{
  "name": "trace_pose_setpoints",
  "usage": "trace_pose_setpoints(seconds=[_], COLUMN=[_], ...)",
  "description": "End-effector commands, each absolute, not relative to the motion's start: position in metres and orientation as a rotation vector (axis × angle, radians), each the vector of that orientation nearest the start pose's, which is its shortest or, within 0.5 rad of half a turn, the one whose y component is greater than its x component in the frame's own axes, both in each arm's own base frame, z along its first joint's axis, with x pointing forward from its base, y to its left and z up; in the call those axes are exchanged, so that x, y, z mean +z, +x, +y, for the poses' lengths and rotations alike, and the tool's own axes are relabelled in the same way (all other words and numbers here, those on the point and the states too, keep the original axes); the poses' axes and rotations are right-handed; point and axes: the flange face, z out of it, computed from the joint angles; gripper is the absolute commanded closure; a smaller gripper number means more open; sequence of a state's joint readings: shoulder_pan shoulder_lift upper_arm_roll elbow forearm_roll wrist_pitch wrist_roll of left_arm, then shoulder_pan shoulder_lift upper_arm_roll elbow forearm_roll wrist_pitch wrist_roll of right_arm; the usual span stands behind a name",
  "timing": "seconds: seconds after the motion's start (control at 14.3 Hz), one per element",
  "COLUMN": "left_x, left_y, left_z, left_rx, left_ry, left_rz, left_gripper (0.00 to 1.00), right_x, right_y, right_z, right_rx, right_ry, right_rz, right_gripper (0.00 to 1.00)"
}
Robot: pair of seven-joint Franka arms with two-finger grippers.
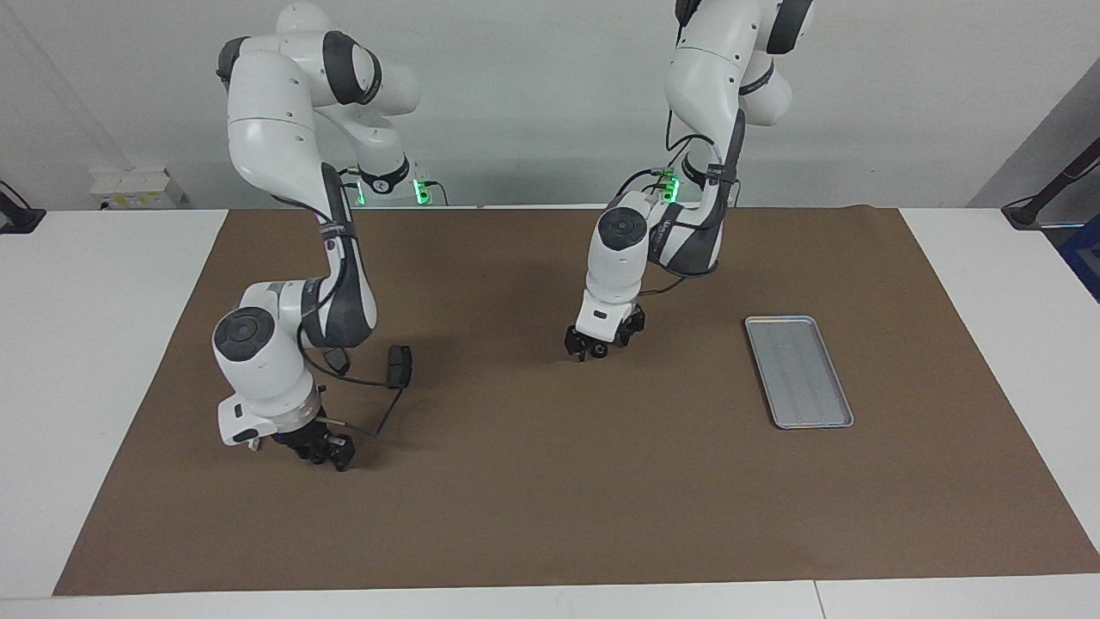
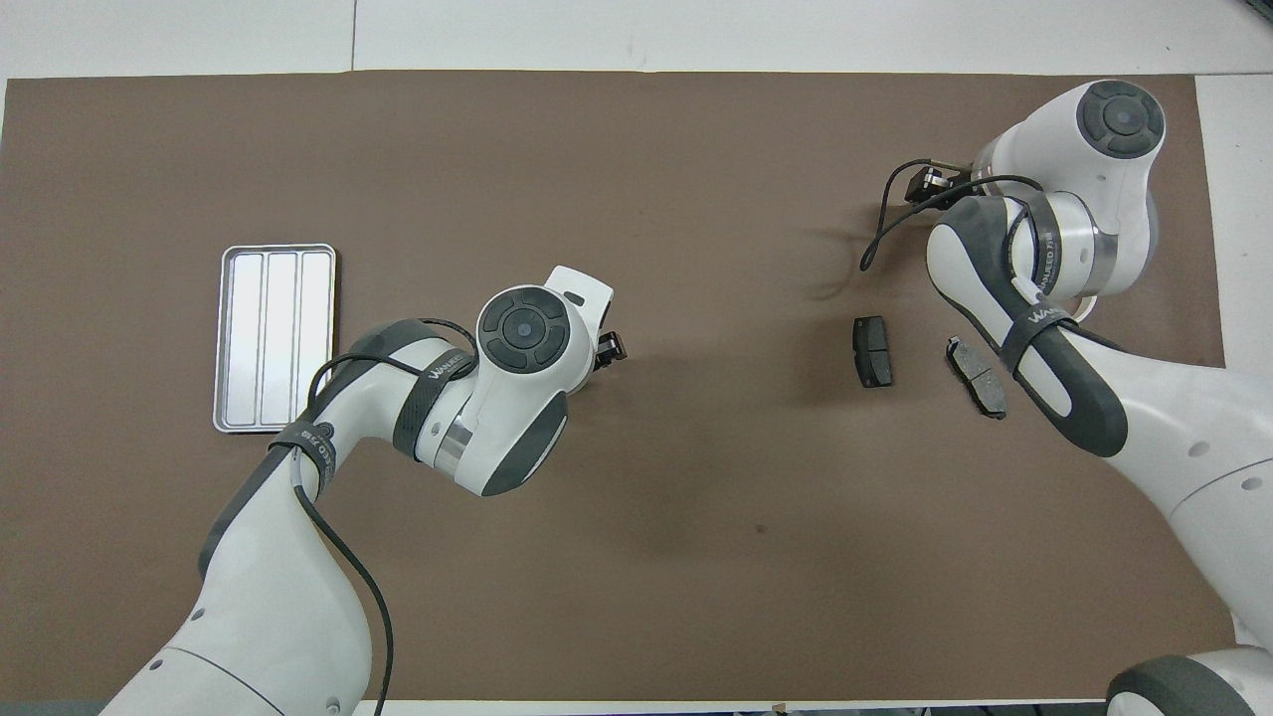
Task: Pick bearing gear from pile to tray
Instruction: 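Grasp the black gear at table center with the left gripper, then carry the gear with the left gripper over the silver tray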
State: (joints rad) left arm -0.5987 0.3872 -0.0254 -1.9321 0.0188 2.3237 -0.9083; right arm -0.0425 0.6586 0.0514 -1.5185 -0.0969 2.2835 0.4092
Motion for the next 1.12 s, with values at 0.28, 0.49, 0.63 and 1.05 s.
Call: trace_pose_setpoints(seconds=[0.28,0.49,0.63,1.05], left_x=[0.292,0.303,0.326,0.461], left_y=[0.493,0.507,0.528,0.612], left_z=[-0.364,-0.363,-0.353,-0.174], left_rx=[-0.051,-0.078,-0.112,-0.099], left_ry=[-3.110,-3.119,-3.066,-3.075], left_rz=[-0.444,-0.463,-0.375,-0.121], left_gripper=[0.60,1.00,1.00,1.00], right_x=[0.280,0.279,0.278,0.306], right_y=[0.718,0.718,0.717,0.718], right_z=[-0.009,-0.009,-0.009,-0.004], right_rx=[-0.173,-0.167,-0.162,-0.076], right_ry=[-3.090,-3.093,-3.094,-3.130], right_rz=[0.564,0.557,0.557,0.533], right_gripper=[0.54,0.95,1.00,1.00])
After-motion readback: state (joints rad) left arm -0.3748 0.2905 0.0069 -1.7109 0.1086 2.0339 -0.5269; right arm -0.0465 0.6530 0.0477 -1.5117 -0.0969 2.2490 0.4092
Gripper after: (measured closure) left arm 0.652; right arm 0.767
